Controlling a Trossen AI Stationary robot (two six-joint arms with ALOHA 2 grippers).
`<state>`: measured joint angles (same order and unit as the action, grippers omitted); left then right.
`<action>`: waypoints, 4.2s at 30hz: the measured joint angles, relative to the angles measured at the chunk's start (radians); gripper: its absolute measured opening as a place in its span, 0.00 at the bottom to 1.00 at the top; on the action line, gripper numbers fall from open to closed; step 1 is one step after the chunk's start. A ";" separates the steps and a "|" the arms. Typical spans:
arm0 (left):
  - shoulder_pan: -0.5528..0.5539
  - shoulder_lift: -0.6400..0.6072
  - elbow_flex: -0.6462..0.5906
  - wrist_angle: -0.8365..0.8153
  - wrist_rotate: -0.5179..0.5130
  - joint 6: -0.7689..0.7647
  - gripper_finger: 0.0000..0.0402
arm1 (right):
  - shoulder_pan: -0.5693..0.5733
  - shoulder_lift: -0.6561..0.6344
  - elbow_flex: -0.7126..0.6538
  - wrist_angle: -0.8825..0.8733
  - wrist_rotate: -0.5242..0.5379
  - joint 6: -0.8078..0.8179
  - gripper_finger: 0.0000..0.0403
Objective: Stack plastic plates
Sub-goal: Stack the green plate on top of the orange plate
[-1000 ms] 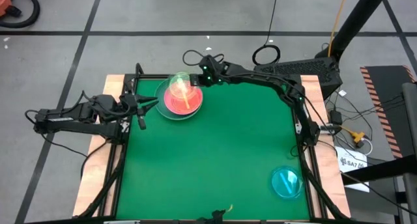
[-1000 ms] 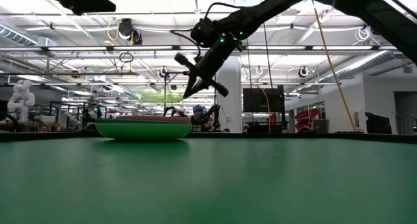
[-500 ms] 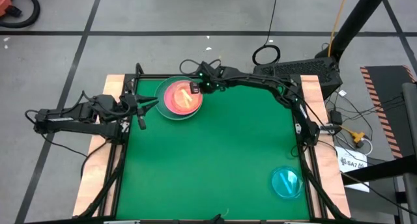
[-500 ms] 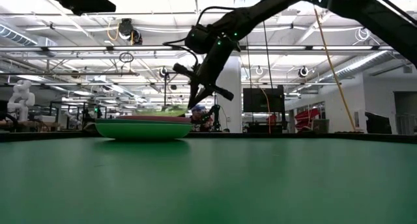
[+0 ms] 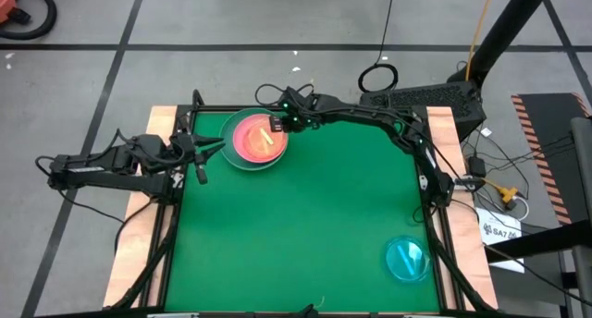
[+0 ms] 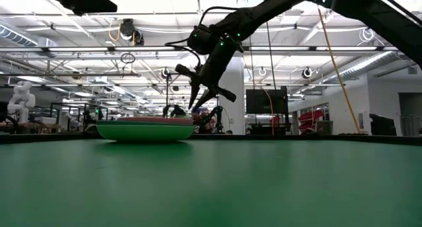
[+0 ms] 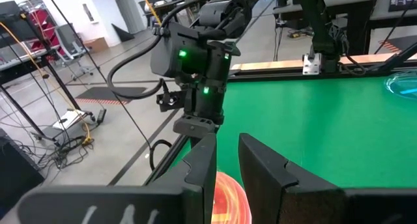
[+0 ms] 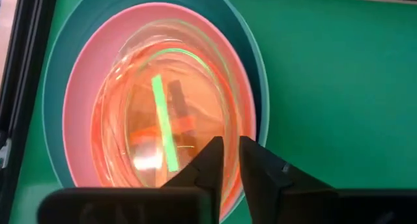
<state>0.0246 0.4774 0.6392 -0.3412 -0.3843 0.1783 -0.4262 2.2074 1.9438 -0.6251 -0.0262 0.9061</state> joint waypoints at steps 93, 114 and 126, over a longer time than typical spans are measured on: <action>0.503 1.109 0.305 -0.026 0.279 -0.161 0.18 | 0.295 -0.650 -1.069 0.782 -0.053 -1.135 0.17; 0.496 1.122 0.305 -0.181 0.269 -0.192 0.18 | 0.290 -0.650 -1.069 0.833 -0.053 -1.183 0.17; 0.491 1.109 0.305 -0.286 0.268 -0.210 0.18 | 0.288 -0.650 -1.069 0.838 -0.053 -1.181 0.17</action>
<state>0.5152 1.5864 0.9443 -0.6270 -0.1162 -0.0315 -0.1379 1.5578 0.8749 0.2127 -0.0788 -0.2749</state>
